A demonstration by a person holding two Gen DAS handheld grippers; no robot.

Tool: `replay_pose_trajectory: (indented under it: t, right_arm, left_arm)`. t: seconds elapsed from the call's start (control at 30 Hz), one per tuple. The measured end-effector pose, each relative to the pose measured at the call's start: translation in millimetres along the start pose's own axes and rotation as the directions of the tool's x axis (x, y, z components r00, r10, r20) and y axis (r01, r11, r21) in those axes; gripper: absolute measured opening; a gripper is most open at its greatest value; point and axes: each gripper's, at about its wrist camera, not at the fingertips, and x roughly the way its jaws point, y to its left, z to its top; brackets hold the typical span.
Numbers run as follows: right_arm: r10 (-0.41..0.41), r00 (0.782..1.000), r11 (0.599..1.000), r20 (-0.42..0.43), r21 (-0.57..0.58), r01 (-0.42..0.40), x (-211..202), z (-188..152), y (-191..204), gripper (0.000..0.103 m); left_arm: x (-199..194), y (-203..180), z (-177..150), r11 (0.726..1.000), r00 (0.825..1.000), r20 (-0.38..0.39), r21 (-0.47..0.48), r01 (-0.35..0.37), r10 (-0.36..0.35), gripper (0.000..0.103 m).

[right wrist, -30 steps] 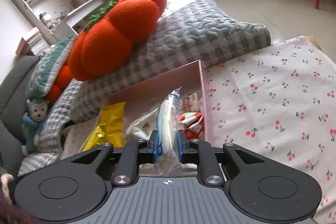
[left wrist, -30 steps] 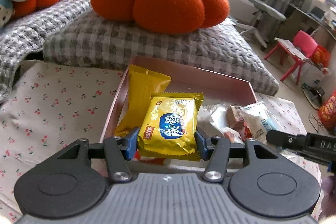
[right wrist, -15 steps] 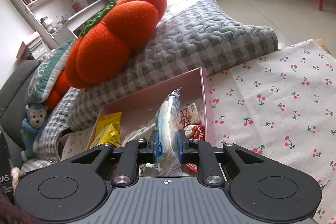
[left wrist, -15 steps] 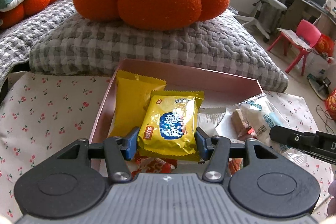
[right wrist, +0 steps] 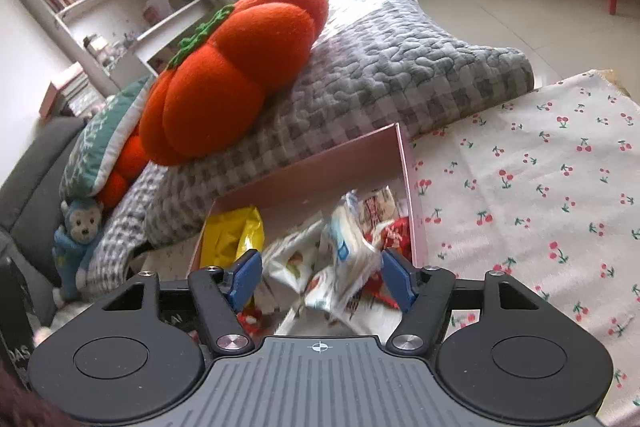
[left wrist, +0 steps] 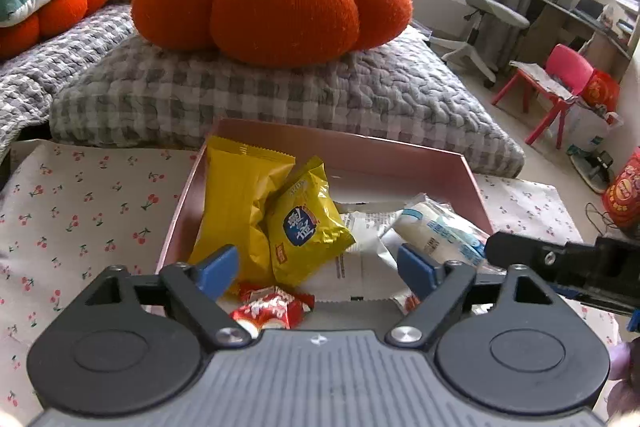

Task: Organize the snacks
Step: 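Open both tools to drop the packets in the box and withdraw, then move both tools back toward the remaining snacks on the sheet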

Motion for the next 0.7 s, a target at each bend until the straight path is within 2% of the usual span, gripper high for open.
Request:
replay_pose_trajectory:
  t: [0.27,0.47,0.57,0.7]
  right_arm:
    - [0.0,1.0,1.0,0.0,-0.029,0.0,-31.0,-13.2,11.3,0.085]
    - [-0.052,0.999,0.986,0.016,-0.158,0.053,-54.7,-29.7,31.5,0.09]
    - [-0.063,0.998,0.971,0.031,-0.23,0.068,-67.3,-40.8,42.8,0.096]
    - [-0.032,0.999,0.953,0.044,-0.3,0.044,-82.4,-57.1,52.9,0.098]
  left_arm:
    - [-30.6,-0.4,-19.2,0.998,1.0,0.006,0.06,-0.004,0.003,0.098]
    - [-52.9,6.0,-36.7,0.995,1.0,0.0,0.097,-0.004,0.004,0.101]
    - [-65.0,9.3,-43.9,0.991,0.998,0.01,0.118,-0.056,0.055,0.103]
    - [-83.1,16.4,-54.1,0.988,0.995,0.044,0.126,-0.091,0.086,0.103]
